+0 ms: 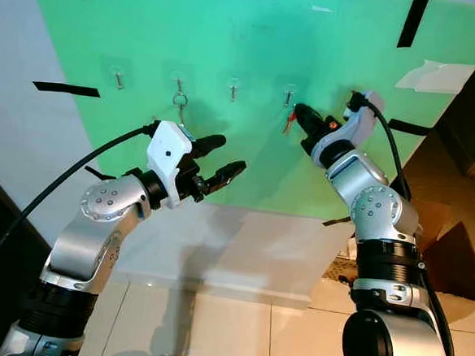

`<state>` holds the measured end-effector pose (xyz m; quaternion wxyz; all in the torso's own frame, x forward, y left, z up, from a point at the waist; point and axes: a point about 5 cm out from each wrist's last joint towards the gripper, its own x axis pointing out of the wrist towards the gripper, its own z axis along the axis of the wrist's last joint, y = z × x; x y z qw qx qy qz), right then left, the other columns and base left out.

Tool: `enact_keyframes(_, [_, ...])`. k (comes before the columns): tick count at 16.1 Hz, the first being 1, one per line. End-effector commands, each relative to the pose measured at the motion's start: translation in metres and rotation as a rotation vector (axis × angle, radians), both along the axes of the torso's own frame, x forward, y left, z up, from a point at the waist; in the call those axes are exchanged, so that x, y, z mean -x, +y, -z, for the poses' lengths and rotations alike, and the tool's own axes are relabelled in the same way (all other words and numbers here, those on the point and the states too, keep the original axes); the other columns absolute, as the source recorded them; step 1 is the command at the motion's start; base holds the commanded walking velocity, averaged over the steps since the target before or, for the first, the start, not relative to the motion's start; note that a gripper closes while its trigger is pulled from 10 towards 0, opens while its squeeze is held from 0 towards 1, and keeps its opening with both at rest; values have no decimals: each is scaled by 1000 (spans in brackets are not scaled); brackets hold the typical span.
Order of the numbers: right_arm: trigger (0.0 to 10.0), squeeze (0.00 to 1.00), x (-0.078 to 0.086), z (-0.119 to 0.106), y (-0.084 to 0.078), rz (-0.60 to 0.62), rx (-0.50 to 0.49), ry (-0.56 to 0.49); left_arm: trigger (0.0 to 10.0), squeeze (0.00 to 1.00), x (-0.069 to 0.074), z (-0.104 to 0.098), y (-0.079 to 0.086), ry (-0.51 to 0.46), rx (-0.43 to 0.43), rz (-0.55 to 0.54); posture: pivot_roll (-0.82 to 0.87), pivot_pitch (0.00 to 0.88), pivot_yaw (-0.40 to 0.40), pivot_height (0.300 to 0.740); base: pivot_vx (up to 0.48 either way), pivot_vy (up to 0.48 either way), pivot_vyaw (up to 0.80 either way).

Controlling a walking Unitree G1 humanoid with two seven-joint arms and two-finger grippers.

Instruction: Hang keys on a hook

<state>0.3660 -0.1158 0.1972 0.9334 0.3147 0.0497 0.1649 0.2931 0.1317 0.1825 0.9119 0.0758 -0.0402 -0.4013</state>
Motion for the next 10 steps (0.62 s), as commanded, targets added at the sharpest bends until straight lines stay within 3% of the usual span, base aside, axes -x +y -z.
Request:
enact_keyframes(1, [10000,0,1,-9,-3,15,-13,-23,10000,0,-2,-1,0,0,-5,-2,3,0,4,740,0,0,0])
enact_keyframes(10, [10000,0,1,-13,1,14,-6,-20,10000,0,-2,0,-2,7,-13,13,-3,0,11,740,0,0,0])
